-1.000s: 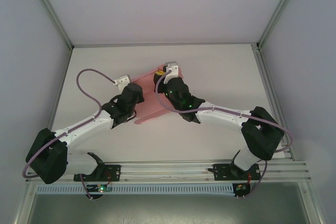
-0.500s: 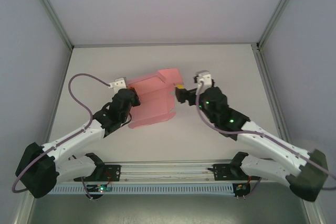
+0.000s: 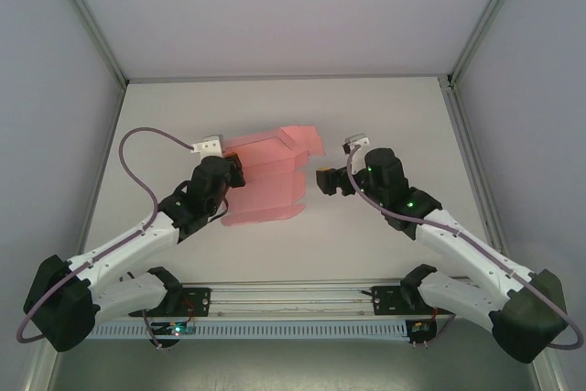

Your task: Assemble paper box

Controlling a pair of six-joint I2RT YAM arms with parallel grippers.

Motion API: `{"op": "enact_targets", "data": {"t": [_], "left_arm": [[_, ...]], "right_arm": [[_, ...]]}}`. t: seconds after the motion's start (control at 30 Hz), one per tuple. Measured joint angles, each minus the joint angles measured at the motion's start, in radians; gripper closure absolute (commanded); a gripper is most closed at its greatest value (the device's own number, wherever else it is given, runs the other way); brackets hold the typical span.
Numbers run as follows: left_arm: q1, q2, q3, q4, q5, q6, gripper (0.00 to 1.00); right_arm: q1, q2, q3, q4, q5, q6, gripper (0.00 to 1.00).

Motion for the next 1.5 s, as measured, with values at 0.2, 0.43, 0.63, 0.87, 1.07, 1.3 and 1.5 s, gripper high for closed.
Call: {"op": "enact_targets", "data": {"t": [0.2,0.43,0.63,0.87,1.07,1.3,1.5], "left_arm": [[0.0,0.001,-0.007,0.014,0.035,0.019,0.99],[0.0,0.012,-0.007,0.028,0.056,0.027,0.99],[0.0,0.031,-0.007,0.04,0.075,0.027,1.0],[0.009,0.034,-0.011,0.039,0.046,0.027,1.0],[0.016,0.034,-0.02,0.035,0.013,0.023,0.99],[0.014,0.034,-0.021,0.034,0.006,0.024,1.0],[0.016,0.034,-0.019,0.011,0.002,0.023,1.0]], "right_arm": [[0.0,0.056,0.037,0.009,-0.007,-0.005,0.02],[0.001,0.104,0.068,0.07,-0.043,-0.006,0.02],[0.032,0.219,0.134,0.106,-0.097,-0.01,0.02],[0.074,0.367,0.211,0.121,-0.071,-0.013,0.02],[0.155,0.438,0.265,0.105,0.126,-0.032,0.02],[0.181,0.383,0.259,0.077,0.19,-0.071,0.02],[0.107,0.098,0.172,0.006,0.088,-0.118,0.02]]}}
